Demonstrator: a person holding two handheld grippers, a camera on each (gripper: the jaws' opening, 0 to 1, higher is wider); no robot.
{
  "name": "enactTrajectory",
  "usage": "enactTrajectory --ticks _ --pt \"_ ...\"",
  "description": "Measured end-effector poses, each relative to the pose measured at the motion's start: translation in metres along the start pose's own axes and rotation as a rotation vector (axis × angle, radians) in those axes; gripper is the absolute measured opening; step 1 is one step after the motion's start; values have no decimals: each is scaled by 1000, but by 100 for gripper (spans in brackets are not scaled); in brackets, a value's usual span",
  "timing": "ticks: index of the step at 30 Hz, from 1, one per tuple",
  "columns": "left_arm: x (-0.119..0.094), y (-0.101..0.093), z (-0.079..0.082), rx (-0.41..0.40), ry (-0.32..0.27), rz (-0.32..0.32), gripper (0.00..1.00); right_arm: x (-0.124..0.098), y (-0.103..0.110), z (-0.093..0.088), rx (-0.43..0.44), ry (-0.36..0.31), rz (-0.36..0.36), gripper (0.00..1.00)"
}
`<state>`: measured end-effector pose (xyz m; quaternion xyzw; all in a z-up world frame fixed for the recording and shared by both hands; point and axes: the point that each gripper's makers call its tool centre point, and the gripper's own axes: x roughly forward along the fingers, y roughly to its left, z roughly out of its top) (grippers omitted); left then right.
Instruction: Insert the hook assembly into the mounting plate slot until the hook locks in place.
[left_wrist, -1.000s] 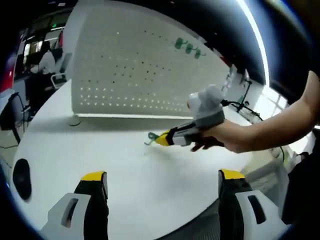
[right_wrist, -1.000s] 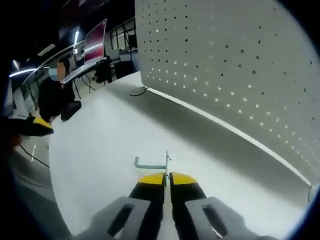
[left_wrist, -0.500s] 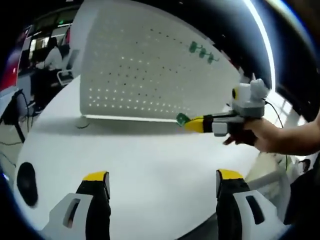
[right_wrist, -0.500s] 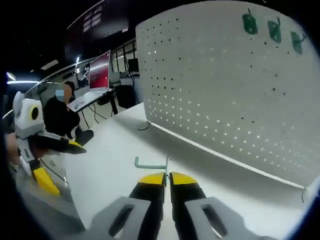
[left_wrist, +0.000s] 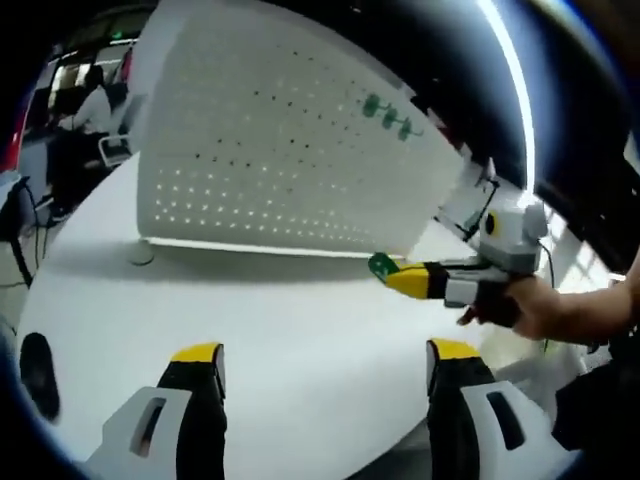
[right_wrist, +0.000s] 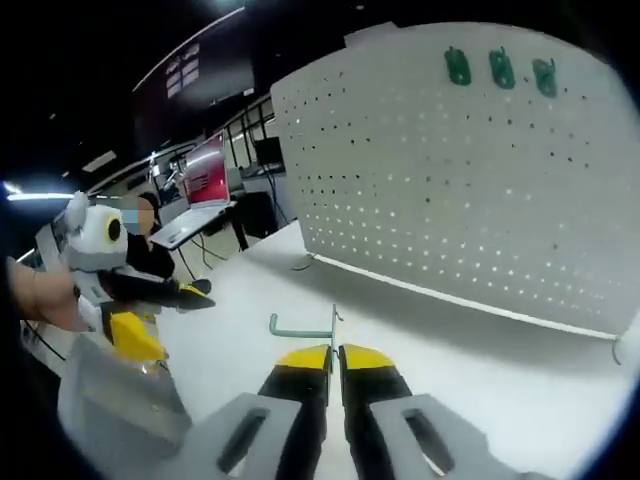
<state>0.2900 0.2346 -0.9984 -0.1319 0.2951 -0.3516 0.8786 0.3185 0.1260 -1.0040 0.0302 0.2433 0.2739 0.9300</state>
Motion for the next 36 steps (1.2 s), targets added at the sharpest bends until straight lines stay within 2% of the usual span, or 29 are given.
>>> enactTrajectory --ticks 6,12,16,23,26,36 --pt "11 -26 16 -41 -19 -74 76 -12 14 2 72 -85 -11 0" --pt "22 -50 27 -81 -36 -140 63 -21 29 14 79 -156 -17 0" --pt "26 -65 31 -173 -52 -188 51 -23 34 20 80 -181 -15 0" --pt "28 -72 32 -243 -67 -212 37 -28 43 26 72 -221 -14 0" --pt "28 -71 34 -262 -83 -199 35 -29 44 29 61 -229 -13 0" --pt "28 -73 34 -351 -103 -219 19 -33 44 30 17 -240 -20 0"
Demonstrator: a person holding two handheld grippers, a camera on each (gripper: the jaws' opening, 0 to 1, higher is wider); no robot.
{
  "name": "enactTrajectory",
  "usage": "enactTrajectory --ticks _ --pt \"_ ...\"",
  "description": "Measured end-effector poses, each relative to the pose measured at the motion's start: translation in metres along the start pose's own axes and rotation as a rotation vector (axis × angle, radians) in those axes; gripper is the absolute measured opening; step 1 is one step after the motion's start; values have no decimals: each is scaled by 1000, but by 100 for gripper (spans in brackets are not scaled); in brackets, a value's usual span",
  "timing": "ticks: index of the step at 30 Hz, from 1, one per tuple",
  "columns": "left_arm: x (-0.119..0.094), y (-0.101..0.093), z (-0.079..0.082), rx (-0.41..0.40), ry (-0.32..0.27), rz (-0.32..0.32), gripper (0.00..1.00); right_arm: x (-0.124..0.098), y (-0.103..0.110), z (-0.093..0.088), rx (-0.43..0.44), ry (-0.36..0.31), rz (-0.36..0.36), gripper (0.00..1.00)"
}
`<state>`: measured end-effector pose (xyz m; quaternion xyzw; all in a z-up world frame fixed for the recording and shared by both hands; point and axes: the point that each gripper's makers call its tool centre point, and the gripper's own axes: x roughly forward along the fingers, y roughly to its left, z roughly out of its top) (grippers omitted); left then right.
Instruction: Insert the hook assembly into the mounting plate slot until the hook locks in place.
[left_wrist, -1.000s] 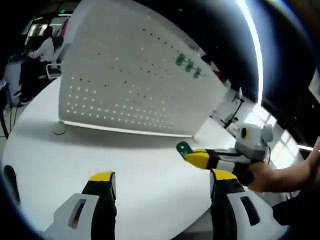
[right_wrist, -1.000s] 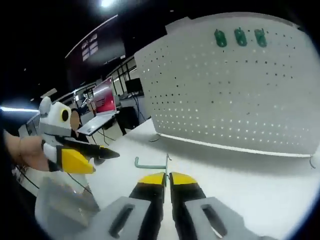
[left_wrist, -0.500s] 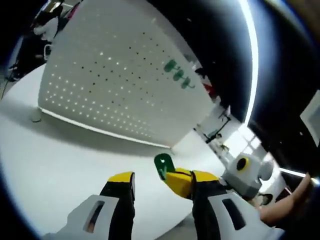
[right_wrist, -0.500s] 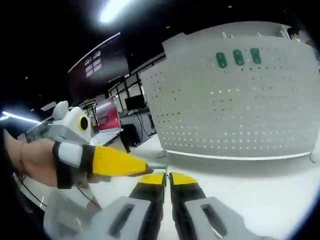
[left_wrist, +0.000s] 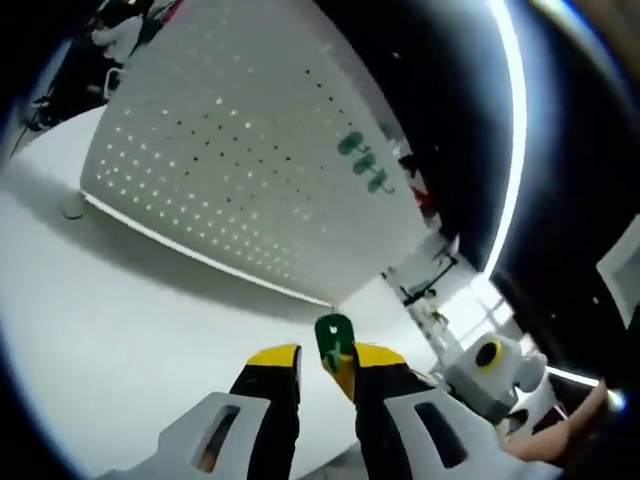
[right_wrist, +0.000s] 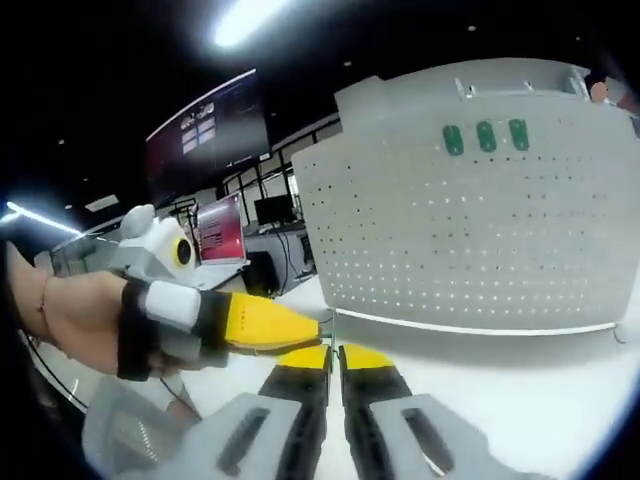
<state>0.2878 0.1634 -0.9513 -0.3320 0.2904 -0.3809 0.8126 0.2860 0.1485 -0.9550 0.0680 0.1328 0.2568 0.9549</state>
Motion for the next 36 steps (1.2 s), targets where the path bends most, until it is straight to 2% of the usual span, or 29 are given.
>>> enactTrajectory --ticks 5,13,25,28,29,31,34,36 --pt "-1 -3 -1 -54 -2 -19 11 0 1 0 -1 -4 -2 0" --pt "-1 -9 -1 -90 2 -43 5 -1 4 2 -7 -8 0 0" --pt "-3 -11 -2 -128 19 -69 3 -1 7 2 -30 -12 5 0" --pt "-3 -7 -5 -210 36 -49 3 -1 7 0 -40 -1 9 0" --pt "-3 -6 -5 -213 38 -50 2 -1 8 -1 -43 3 10 1" --pt "-3 -6 -7 -192 46 -44 2 -1 8 -3 -37 12 14 1" --pt "-4 -2 -8 -134 60 0 2 -3 10 -5 -29 30 25 3" --pt "-4 -1 -5 -107 53 17 2 -6 10 -4 -20 27 28 8"
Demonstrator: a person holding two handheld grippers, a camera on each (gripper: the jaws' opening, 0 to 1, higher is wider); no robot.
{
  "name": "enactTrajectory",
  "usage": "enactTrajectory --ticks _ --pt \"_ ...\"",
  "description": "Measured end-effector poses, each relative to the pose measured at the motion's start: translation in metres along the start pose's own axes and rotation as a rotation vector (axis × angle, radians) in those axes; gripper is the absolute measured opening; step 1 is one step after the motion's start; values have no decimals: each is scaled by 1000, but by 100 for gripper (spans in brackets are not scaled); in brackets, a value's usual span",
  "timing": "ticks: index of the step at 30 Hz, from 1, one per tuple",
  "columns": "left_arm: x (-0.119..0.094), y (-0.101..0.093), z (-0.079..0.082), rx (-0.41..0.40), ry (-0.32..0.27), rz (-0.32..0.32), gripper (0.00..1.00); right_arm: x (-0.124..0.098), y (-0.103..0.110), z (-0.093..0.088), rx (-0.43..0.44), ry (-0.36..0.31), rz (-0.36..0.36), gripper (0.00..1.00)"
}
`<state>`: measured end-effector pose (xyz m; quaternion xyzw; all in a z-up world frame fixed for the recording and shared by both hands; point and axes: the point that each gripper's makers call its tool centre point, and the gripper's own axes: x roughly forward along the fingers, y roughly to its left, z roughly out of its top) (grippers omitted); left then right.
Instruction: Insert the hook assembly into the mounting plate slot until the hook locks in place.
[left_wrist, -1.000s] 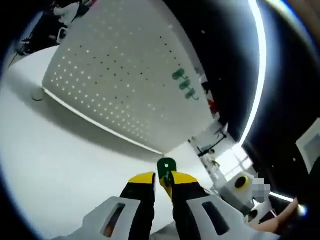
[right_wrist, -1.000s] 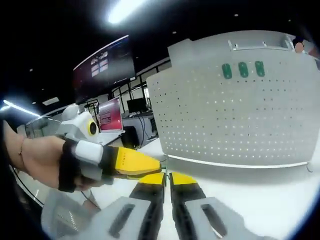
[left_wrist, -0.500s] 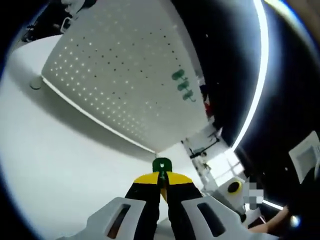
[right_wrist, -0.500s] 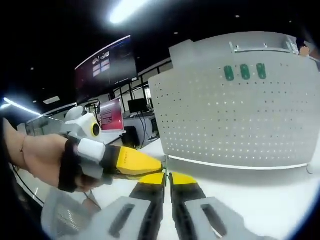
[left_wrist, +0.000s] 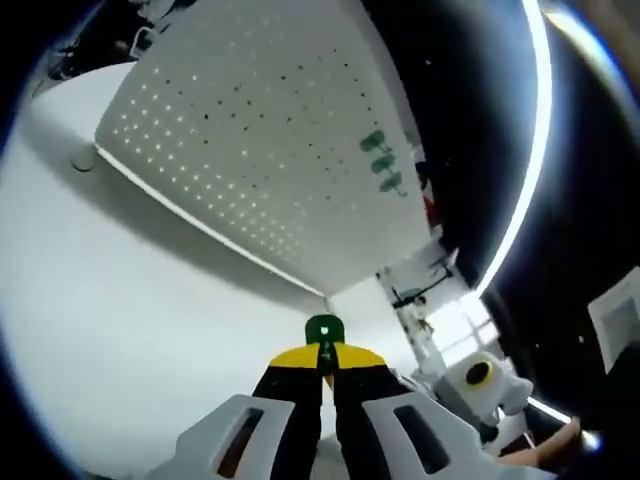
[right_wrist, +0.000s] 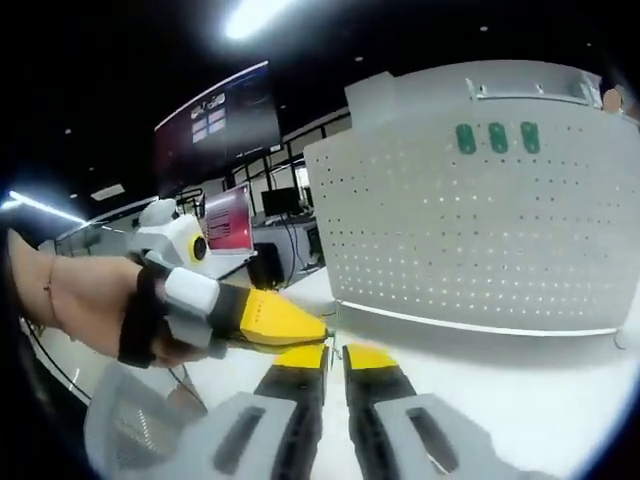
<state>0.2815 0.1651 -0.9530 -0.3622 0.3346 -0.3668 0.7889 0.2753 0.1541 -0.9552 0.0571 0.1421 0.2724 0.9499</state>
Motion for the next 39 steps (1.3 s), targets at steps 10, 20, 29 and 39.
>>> enactTrajectory --ticks 10,20,29,39 --pt "0 -11 30 160 -83 38 2 -47 -53 -62 -158 226 -158 24" --pt "9 -26 65 505 -146 175 2 -78 -90 -79 -310 355 -305 32" --pt "11 -26 81 591 -206 247 1 -87 -94 -80 -283 334 -328 35" --pt "14 -29 109 673 -328 347 2 -85 -94 -79 -297 322 -328 36"
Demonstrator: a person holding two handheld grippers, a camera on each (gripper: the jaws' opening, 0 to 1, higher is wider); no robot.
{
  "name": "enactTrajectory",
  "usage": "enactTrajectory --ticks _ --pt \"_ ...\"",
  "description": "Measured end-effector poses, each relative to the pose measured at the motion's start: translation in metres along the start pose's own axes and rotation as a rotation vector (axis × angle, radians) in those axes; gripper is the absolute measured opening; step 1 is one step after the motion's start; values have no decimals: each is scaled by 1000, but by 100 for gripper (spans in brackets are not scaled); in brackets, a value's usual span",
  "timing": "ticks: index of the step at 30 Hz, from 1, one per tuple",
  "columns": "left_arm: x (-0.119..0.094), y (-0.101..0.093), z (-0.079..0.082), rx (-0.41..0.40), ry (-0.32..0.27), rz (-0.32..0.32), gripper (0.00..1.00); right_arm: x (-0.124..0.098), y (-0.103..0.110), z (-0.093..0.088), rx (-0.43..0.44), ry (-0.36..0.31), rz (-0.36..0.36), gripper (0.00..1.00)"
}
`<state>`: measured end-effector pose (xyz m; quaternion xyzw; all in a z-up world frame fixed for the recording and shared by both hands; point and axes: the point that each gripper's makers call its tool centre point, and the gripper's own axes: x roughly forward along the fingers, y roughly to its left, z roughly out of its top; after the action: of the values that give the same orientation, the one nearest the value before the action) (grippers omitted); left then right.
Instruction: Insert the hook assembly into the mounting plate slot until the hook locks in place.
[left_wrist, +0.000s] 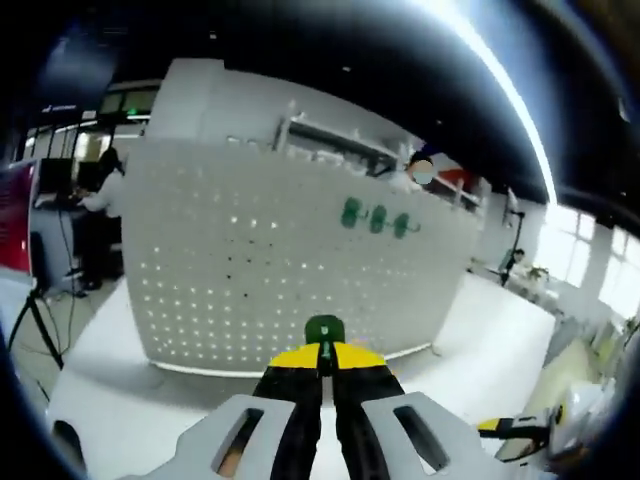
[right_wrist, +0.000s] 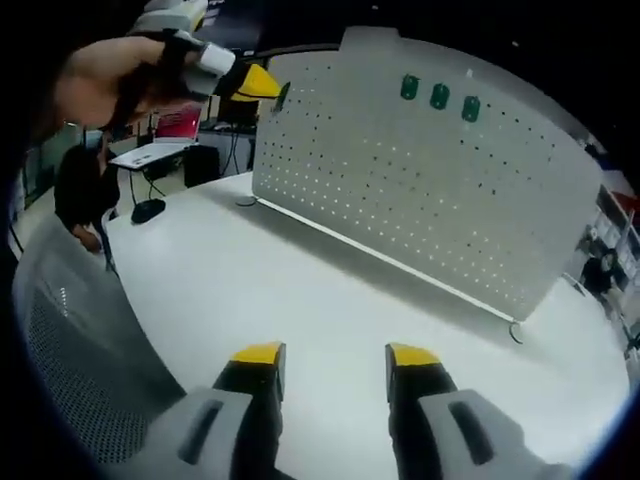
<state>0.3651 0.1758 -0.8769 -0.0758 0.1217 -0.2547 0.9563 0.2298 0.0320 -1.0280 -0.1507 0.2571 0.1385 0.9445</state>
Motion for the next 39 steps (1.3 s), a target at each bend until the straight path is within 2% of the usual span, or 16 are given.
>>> enactTrajectory --ticks 11,14,19,26,30,33,39 --pt "40 -1 56 94 -158 85 2 0 -2 0 -4 -5 -11 35" --pt "56 -6 60 130 -148 89 2 0 -3 -2 -1 0 -14 35" --pt "75 -10 75 138 -193 120 2 -1 -4 1 -8 -19 -22 35" --pt "101 0 88 165 -232 196 2 -2 -5 0 -8 -19 -16 35" --pt "116 -2 94 176 -242 206 2 -3 -7 1 -3 -24 -23 34" --pt "122 -5 100 177 -268 215 2 -3 -8 2 -13 -27 -24 34" --pt "135 -7 105 174 -264 237 2 -4 -11 1 -8 -26 -31 33"
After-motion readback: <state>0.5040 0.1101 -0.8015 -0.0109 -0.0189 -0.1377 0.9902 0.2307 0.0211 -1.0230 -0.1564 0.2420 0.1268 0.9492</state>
